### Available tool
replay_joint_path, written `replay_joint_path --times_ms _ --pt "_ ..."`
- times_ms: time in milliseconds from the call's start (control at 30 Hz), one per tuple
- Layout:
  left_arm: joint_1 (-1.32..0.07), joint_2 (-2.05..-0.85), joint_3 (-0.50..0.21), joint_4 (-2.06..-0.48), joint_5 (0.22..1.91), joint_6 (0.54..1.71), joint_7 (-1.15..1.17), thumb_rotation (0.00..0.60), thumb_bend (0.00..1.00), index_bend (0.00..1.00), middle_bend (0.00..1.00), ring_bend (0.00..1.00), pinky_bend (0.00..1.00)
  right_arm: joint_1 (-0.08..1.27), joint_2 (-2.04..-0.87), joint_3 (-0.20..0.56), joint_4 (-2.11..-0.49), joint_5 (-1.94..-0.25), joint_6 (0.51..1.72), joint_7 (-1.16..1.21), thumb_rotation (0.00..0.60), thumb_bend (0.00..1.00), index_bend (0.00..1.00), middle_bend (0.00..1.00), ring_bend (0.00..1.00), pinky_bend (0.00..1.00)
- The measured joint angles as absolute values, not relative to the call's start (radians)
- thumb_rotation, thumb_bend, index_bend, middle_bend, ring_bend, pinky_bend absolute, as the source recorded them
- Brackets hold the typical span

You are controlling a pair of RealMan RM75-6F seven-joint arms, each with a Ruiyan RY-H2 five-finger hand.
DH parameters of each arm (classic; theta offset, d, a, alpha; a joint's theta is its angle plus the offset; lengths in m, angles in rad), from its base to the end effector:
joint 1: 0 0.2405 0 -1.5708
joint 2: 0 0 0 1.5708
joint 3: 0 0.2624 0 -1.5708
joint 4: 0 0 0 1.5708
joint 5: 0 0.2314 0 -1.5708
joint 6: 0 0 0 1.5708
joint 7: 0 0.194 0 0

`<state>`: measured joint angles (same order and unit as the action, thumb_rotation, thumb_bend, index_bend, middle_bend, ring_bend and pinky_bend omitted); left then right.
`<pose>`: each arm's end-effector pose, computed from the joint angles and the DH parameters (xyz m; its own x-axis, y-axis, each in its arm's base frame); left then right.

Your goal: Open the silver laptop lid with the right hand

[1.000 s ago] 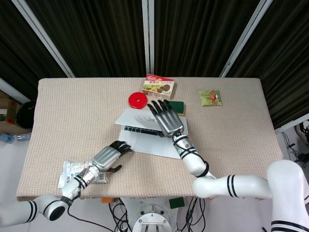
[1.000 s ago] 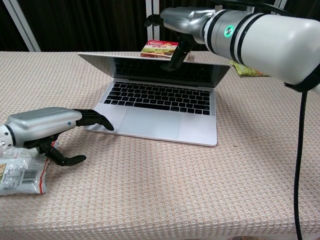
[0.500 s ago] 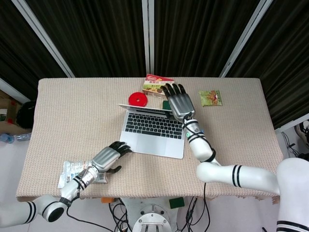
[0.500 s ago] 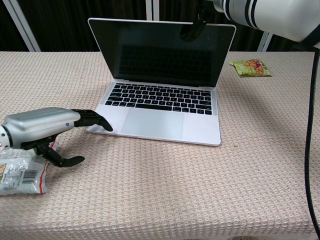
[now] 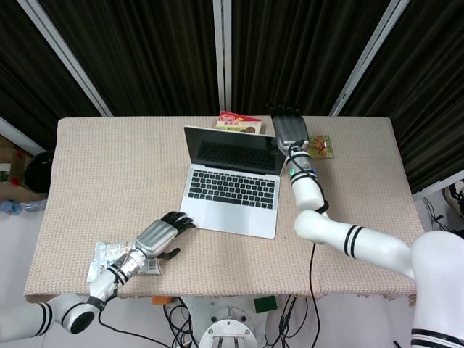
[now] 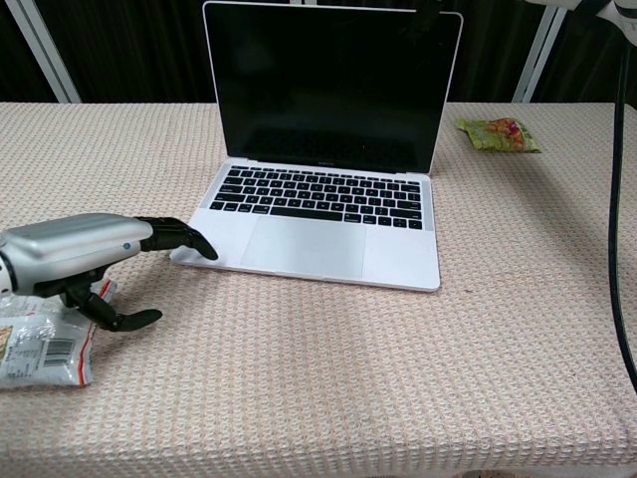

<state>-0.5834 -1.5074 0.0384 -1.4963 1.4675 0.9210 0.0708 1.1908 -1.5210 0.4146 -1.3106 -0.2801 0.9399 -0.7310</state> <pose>-0.1948 0.2966 -0.0918 0.4478 0.4683 0.7617 0.8477 -0.4933 -0.1950 -0.0414 -0.5314 0.0126 0.3972 -0.1911 0.8976 -0.9177 -0.0717 0.3908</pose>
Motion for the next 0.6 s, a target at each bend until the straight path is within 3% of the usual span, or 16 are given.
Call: replay_joint_path --times_ms 300,600 --pt "-0.578 -1.487 0.039 -1.52 1.465 0.939 0.08 0.6 0.36 0.16 0.12 0.03 0.09 1.201 -1.493 0.415 -1.296 -0.248 0.902 -0.735 0.6 1.0 0.0 0.0 0.0 0.0" --pt "-0.532 -1.441 0.046 -1.561 1.498 1.046 0.065 0.6 0.35 0.16 0.12 0.03 0.09 1.062 -1.308 0.417 -1.581 -0.449 0.85 -0.552 0.6 0.96 0.0 0.0 0.0 0.0"
